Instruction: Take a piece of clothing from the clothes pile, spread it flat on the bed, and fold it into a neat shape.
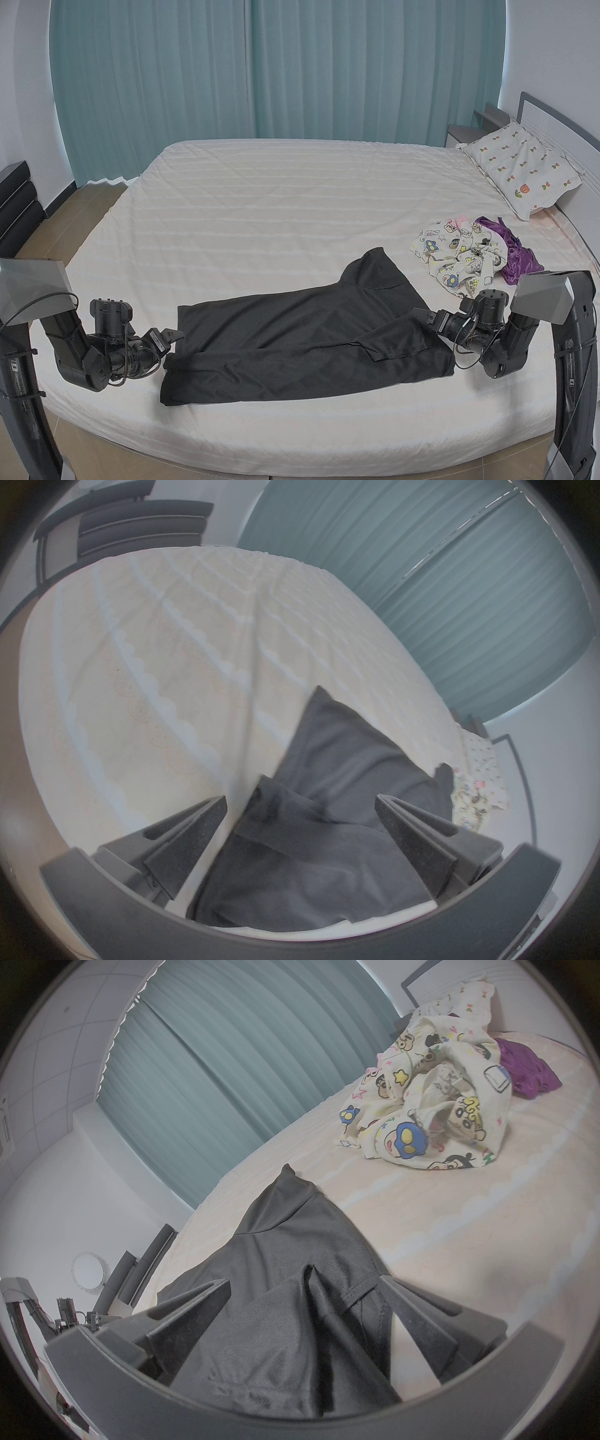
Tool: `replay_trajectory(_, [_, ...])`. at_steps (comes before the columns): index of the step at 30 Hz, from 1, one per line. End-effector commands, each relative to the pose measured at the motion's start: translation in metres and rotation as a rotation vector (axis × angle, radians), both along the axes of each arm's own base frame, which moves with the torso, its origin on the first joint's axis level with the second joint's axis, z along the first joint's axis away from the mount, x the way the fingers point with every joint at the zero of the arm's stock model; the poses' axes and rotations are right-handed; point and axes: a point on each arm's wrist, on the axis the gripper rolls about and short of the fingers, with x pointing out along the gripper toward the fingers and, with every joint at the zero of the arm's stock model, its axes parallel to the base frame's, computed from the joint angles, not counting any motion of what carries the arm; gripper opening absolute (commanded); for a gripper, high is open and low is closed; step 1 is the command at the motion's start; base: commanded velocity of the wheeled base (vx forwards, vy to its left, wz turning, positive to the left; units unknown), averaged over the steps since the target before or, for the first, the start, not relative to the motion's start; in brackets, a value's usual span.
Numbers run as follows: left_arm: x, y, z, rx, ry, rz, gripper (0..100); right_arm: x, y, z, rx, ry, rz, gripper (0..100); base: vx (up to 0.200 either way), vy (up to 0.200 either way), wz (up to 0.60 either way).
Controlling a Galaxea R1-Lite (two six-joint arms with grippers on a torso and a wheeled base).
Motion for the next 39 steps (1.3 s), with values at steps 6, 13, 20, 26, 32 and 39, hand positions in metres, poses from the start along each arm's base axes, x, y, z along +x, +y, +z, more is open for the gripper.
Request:
replay_trajectory(6, [-0.019,-0.003,0.023,-0.031,-0.009,-0.041,100,-0.021,-0.008,0.014,0.023,0.026,-0.03,100,0.0,0.0,0.0])
replay_trajectory(13, [-0.032,-0.003,-0.004,-0.022,0.105,-0.045,100,-0.026,-0.007,0.01,0.021,0.038,-0.027,100,0.0,0.0,0.0])
replay_trajectory(20, [-0.047,-0.006,-0.016,0.003,0.16,-0.042,100,-0.03,-0.006,0.006,0.02,0.069,-0.026,100,0.0,0.0,0.0])
replay_trajectory(26, [-0.046,-0.01,-0.016,0.043,0.156,-0.021,100,-0.03,-0.007,0.005,0.02,0.069,-0.028,100,0.0,0.0,0.0])
replay_trajectory(32, [-0.027,-0.01,-0.011,0.041,0.083,0.006,100,-0.03,-0.005,0.007,0.021,0.06,-0.022,100,0.0,0.0,0.0])
replay_trajectory(39, [0.0,-0.01,-0.015,0.08,0.031,0.078,100,-0.027,-0.001,0.007,0.019,0.05,-0.012,100,0.0,0.0,0.0])
